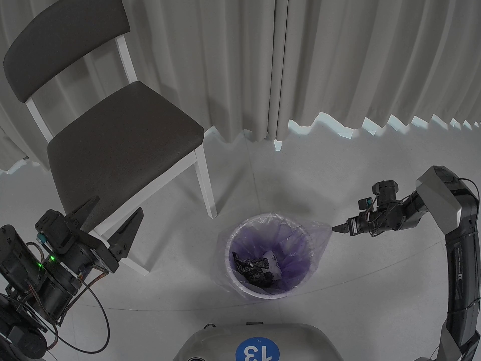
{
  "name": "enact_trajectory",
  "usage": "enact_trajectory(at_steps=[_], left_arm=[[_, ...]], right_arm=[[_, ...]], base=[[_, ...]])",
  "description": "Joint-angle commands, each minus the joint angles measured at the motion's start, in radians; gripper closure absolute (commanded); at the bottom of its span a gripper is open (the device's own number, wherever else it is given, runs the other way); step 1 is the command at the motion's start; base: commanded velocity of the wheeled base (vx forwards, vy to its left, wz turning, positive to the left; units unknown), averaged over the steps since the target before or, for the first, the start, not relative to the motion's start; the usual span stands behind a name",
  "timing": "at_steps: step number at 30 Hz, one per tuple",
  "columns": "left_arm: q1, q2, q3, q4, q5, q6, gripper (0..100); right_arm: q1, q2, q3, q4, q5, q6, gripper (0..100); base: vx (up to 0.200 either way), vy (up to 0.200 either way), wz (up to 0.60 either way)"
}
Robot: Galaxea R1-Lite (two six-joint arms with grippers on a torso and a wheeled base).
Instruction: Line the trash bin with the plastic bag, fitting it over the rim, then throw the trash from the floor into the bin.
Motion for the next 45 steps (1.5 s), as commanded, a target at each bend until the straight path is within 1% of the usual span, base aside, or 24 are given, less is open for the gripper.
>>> enact_trajectory(at_steps=[1,5,9,13,15,19,20,24,26,31,39,45], left_arm=[[0.0,-0.003,0.004,-0.001,-0.001,-0.003,0],[0.0,0.002,-0.001,-0.002,-0.001,-0.003,0],[0.0,-0.004,0.004,-0.002,-0.001,-0.003,0],[0.0,-0.003,0.004,-0.002,-0.002,-0.005,0],[0.0,0.004,0.002,-0.002,-0.002,-0.006,0],[0.0,0.005,0.004,-0.002,-0.001,-0.006,0],[0.0,0.002,0.005,-0.002,-0.001,-0.006,0],[0.0,-0.003,0.005,-0.002,0.002,-0.006,0],[0.0,0.004,0.005,-0.002,0.002,-0.006,0],[0.0,0.013,0.004,-0.004,0.001,-0.006,0],[0.0,0.013,0.004,-0.004,0.004,-0.005,0],[0.0,0.01,0.002,-0.004,0.005,-0.005,0]], right_arm=[[-0.032,-0.051,0.081,-0.066,0.019,0.028,0],[-0.03,-0.066,0.113,-0.111,0.032,0.056,0],[-0.02,-0.062,0.105,-0.114,0.032,0.06,0],[0.023,-0.052,0.084,-0.109,0.032,0.063,0],[0.055,-0.025,0.044,-0.1,0.029,0.065,0],[0.091,0.041,-0.037,-0.095,0.026,0.065,0],[0.102,0.06,-0.06,-0.082,0.024,0.066,0],[0.129,0.101,-0.179,0.06,0.021,0.068,0],[0.141,0.119,-0.22,0.092,0.018,0.068,0],[0.164,0.127,-0.238,0.099,0.015,0.068,0],[0.224,0.141,-0.24,0.099,0.003,0.068,0],[0.215,0.146,-0.257,0.101,-0.01,0.068,0]], base=[[0.0,0.0,0.0],[0.0,0.0,0.0],[0.0,0.0,0.0],[0.0,0.0,0.0],[0.0,0.0,0.0],[0.0,0.0,0.0],[0.0,0.0,0.0],[0.0,0.0,0.0],[0.0,0.0,0.0],[0.0,0.0,0.0],[0.0,0.0,0.0],[0.0,0.0,0.0]])
